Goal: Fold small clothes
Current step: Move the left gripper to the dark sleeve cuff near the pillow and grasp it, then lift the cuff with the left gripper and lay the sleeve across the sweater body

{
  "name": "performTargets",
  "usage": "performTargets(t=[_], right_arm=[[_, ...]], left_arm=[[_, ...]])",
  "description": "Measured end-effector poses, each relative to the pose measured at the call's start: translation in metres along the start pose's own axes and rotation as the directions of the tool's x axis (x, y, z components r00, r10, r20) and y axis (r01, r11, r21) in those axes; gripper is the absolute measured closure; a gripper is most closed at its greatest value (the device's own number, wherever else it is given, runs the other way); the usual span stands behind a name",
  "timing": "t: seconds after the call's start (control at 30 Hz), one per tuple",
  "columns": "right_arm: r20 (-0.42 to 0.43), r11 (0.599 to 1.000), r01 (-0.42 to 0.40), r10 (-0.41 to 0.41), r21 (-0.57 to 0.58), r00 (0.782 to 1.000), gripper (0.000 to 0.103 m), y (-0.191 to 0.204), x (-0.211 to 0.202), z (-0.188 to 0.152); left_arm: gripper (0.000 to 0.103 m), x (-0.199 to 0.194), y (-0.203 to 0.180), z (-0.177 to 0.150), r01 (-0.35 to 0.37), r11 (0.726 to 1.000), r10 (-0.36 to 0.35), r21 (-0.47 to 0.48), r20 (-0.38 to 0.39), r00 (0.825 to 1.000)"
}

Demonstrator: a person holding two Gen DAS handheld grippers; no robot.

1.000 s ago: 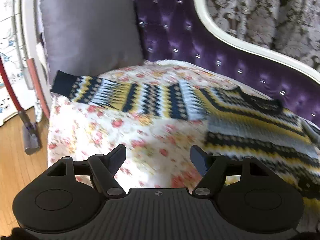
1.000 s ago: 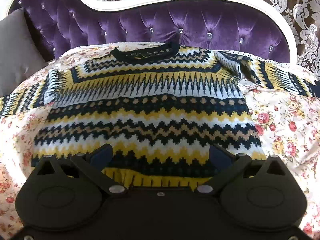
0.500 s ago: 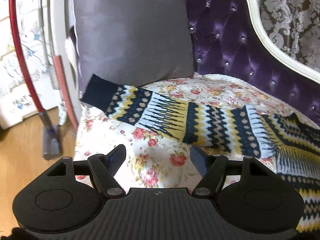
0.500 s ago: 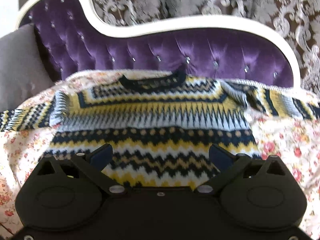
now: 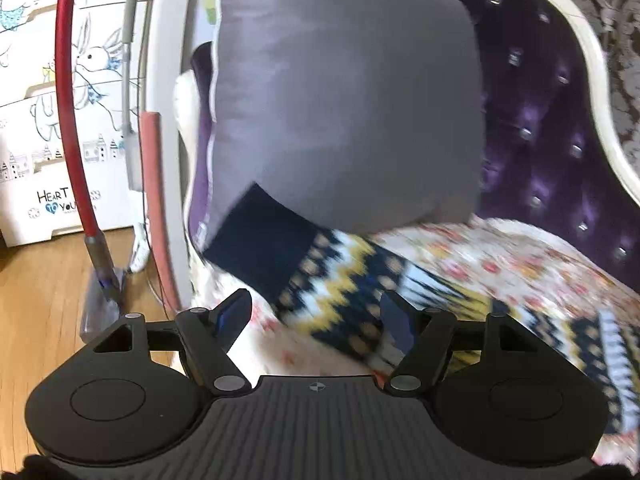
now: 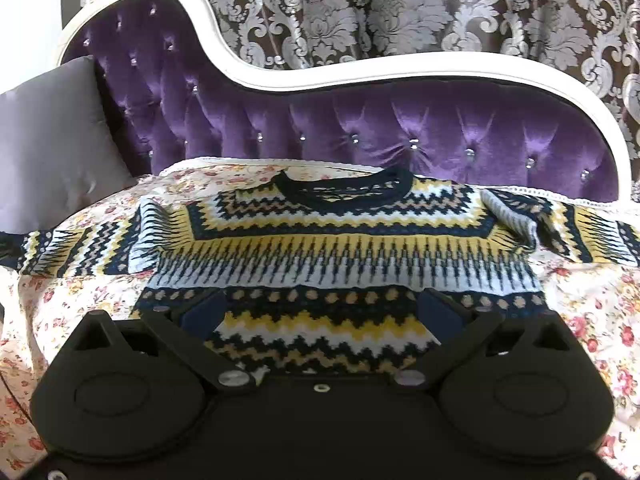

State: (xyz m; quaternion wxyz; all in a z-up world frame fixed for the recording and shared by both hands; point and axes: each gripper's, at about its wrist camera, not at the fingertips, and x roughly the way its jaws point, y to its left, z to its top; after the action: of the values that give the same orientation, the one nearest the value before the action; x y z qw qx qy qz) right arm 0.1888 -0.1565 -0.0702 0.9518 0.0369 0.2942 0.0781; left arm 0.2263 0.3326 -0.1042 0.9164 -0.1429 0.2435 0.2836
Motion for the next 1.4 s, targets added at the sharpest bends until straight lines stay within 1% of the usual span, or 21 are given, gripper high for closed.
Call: performTargets(t=[0.1, 0.3, 0.37, 0.4, 0.43, 0.47, 0.5, 0.57, 0.63, 0.73, 0.8, 0.9, 0.93, 1.0, 1.07, 1.13, 1.27, 1.37, 1.4], right_arm=[[-0.001, 1.0, -0.007, 0.007, -0.008, 1.0, 0.001, 0.003, 0.003, 0.0], [-0.012, 1.0, -0.026, 0.026, -0.009, 1.0, 0.001, 0.008, 0.011, -0.001], [-0.021, 0.999, -0.032, 0.032, -0.006, 0.999, 0.001, 0.009, 0.014, -0.002], [-0.025, 0.999, -0.034, 0.034, -0.004, 0.999, 0.001, 0.009, 0.014, -0.003], [-0.028, 0.999, -0.037, 0.037, -0.002, 0.999, 0.001, 0.008, 0.015, -0.004], [-0.031, 0.999, -0.041, 0.041, 0.001, 0.999, 0.001, 0.008, 0.015, -0.006], [-0.033, 0.999, -0.043, 0.043, 0.004, 0.999, 0.001, 0.008, 0.016, -0.007], [-0.04, 0.998, -0.055, 0.055, 0.014, 0.998, 0.001, 0.007, 0.017, -0.01], [-0.054, 0.998, -0.068, 0.069, 0.017, 0.996, 0.001, 0.006, 0.019, -0.013], [-0.059, 0.997, -0.083, 0.083, 0.01, 0.995, 0.001, 0.005, 0.019, -0.016], [-0.055, 0.996, -0.089, 0.089, 0.012, 0.995, 0.001, 0.002, 0.018, -0.018], [-0.047, 0.995, -0.095, 0.097, 0.038, 0.994, 0.001, -0.008, 0.013, -0.02], [-0.041, 0.994, -0.099, 0.101, 0.049, 0.994, 0.001, -0.012, 0.011, -0.021], [-0.035, 0.993, -0.097, 0.1, 0.067, 0.994, 0.001, -0.022, 0.007, -0.022], [-0.023, 0.992, -0.095, 0.097, 0.086, 0.995, 0.001, -0.031, 0.003, -0.023], [-0.01, 0.99, -0.087, 0.089, 0.109, 0.996, 0.001, -0.043, -0.002, -0.026], [0.008, 0.982, -0.063, 0.062, 0.178, 0.998, 0.001, -0.071, -0.006, -0.032], [0.018, 0.97, -0.038, 0.035, 0.239, 0.999, 0.001, -0.095, -0.005, -0.039], [0.018, 0.967, -0.03, 0.026, 0.252, 0.999, 0.001, -0.1, -0.005, -0.041]], left_arm=[[0.033, 0.019, 0.011, 0.006, -0.017, 1.0, 0.017, -0.002, -0.006, 1.0], [0.033, 0.044, 0.027, 0.009, -0.005, 1.0, 0.004, -0.03, -0.031, 1.0], [0.053, 0.048, 0.03, 0.012, 0.012, 0.999, -0.015, -0.052, -0.054, 0.998], [0.08, 0.049, 0.031, 0.014, 0.009, 0.998, -0.012, -0.058, -0.06, 0.998], [0.09, 0.048, 0.029, 0.016, -0.008, 0.998, 0.004, -0.064, -0.061, 0.998], [0.091, 0.044, 0.028, 0.019, -0.018, 0.997, 0.014, -0.074, -0.06, 0.998], [0.094, 0.04, 0.027, 0.022, -0.007, 0.996, 0.002, -0.091, -0.063, 0.998], [0.094, 0.027, 0.022, 0.031, 0.03, 0.994, -0.036, -0.103, -0.05, 0.998], [0.094, 0.008, 0.007, 0.044, 0.046, 0.998, -0.047, -0.052, -0.022, 0.999], [0.094, -0.027, -0.02, 0.065, 0.107, 0.994, -0.108, 0.029, 0.029, 0.994], [0.094, -0.051, -0.04, 0.078, 0.16, 0.985, -0.163, 0.057, 0.044, 0.986], [0.094, -0.088, -0.079, 0.093, 0.258, 0.96, -0.266, 0.112, 0.063, 0.962], [0.094, -0.1, -0.094, 0.097, 0.289, 0.948, -0.3, 0.136, 0.072, 0.951], [0.094, -0.122, -0.129, 0.1, 0.361, 0.915, -0.379, 0.179, 0.076, 0.922], [0.094, -0.137, -0.164, 0.098, 0.42, 0.883, -0.439, 0.208, 0.055, 0.897], [0.094, -0.15, -0.203, 0.091, 0.489, 0.841, -0.508, 0.232, 0.026, 0.861], [0.094, -0.163, -0.276, 0.058, 0.56, 0.779, -0.578, 0.284, -0.023, 0.816], [0.094, -0.166, -0.326, 0.016, 0.613, 0.73, -0.613, 0.302, -0.108, 0.783], [0.094, -0.167, -0.342, 0.0, 0.625, 0.714, -0.617, 0.316, -0.136, 0.775]])
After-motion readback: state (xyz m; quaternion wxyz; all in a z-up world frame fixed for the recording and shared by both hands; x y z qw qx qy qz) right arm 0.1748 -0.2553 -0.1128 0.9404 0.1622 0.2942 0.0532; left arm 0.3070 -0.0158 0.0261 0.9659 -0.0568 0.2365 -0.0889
